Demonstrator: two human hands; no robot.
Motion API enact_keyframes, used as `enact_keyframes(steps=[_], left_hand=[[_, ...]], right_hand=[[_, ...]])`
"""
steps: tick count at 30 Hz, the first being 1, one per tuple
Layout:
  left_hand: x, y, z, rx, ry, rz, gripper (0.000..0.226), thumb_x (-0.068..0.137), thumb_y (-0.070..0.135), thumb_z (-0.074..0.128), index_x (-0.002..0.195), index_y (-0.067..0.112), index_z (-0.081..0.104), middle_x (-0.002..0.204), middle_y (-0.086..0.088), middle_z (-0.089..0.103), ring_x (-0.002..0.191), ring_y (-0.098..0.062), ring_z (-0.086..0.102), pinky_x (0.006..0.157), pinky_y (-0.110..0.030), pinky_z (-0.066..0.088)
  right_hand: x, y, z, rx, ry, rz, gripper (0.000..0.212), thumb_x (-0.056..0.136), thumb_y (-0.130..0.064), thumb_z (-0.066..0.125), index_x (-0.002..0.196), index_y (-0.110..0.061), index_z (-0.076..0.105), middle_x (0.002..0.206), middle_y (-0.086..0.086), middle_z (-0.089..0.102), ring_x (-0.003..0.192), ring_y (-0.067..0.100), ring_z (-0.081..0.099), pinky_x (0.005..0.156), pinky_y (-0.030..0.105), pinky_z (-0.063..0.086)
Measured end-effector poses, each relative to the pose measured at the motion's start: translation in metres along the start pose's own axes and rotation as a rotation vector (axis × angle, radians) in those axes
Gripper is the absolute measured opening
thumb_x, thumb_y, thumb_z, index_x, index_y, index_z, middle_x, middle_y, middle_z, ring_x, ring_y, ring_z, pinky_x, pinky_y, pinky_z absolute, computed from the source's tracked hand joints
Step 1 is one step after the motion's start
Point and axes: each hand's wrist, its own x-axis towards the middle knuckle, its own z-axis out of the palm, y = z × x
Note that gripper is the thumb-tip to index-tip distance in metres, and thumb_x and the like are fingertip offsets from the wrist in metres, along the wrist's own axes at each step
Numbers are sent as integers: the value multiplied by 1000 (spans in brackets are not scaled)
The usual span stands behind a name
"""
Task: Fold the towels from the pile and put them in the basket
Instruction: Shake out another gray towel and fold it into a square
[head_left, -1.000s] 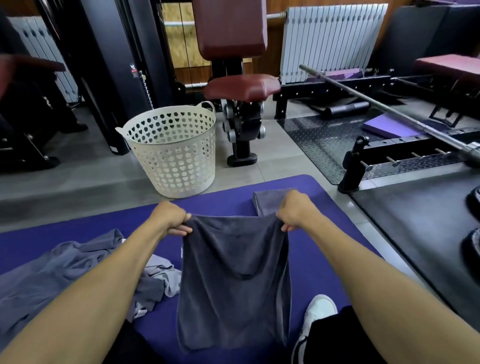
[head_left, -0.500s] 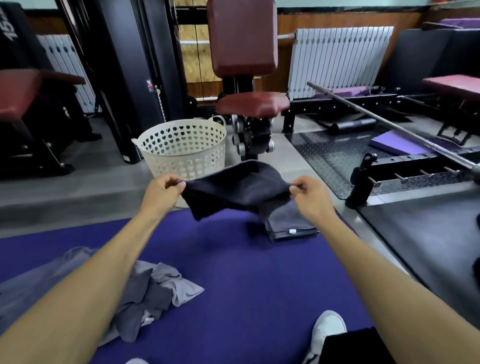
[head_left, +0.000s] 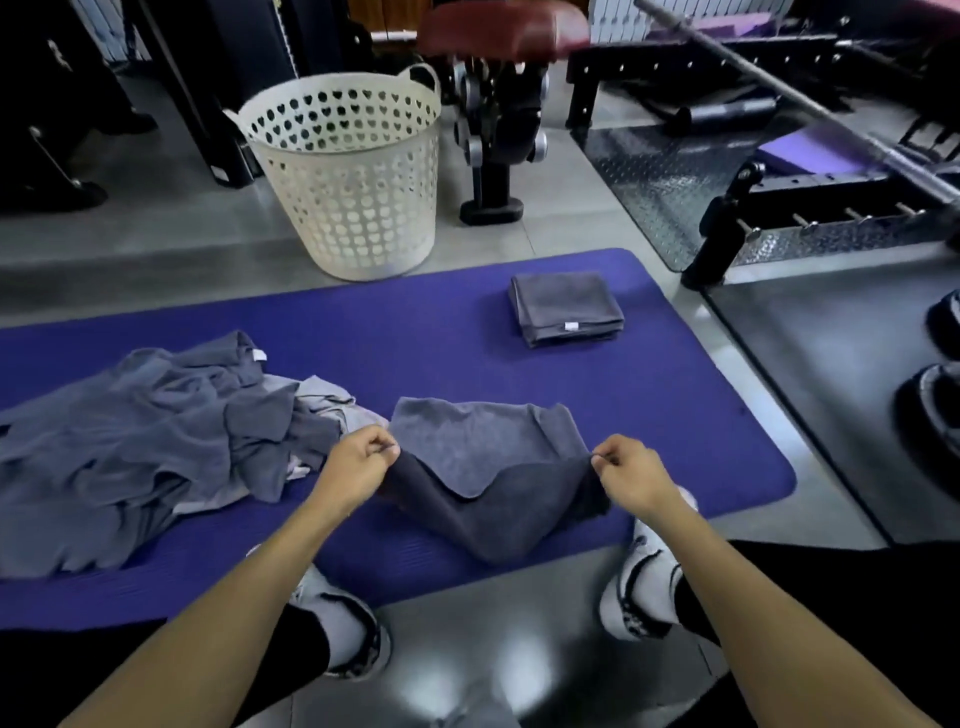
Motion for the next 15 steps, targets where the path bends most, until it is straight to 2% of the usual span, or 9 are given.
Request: enact_keyframes(steps=[3,6,8,10,11,13,15], left_hand=[[-2,-12,10,76,-136,-23,26,87,1,61,68,18,61,60,10,61,63,-9,53,63,-29,39],[1,-28,19,176,-289,-101,25,81,2,60,62,17,63,65,2,66,65,-17,58,64,-31,45],[3,-34,27,223,-365,-171,22,81,8,62,59,13,62,63,-10,67,60,-21,60,59,-30,47],[9,-33,39,217,-365,-210,30,87,18,63,58,10,62,57,-6,68,58,-18,62,59,-26,48],[15,-32,45,208,-331,-214,34,90,23,63,59,8,63,56,-2,69,60,-15,64,64,-26,49],[33,-27,61,174,-251,-200,37,91,29,63,64,4,66,59,0,70,65,-12,68,73,-28,52],[50,-20,80,144,-244,-166,30,91,27,64,72,5,67,68,-2,72,65,-10,66,71,-28,50]], right_hand=[[-1,16,9,-47,-113,21,12,96,-17,56,85,-20,60,88,-2,65,87,18,59,64,22,39],[4,34,21,-90,-234,90,18,91,-14,60,76,-23,62,83,-1,68,84,17,61,68,24,42],[8,43,27,-126,-358,133,17,87,-8,61,74,-18,68,80,2,69,81,18,63,73,29,49],[16,46,31,-97,-477,183,14,85,-1,59,80,-6,72,77,8,71,76,22,66,77,34,55],[22,47,31,-65,-492,203,14,85,1,58,83,-3,72,76,9,71,74,23,67,80,35,56],[42,49,31,20,-417,208,16,81,-3,59,75,-12,71,76,7,72,77,27,68,87,40,57],[66,58,31,101,-309,204,13,68,-17,59,66,-21,72,76,4,74,82,29,70,90,46,57]])
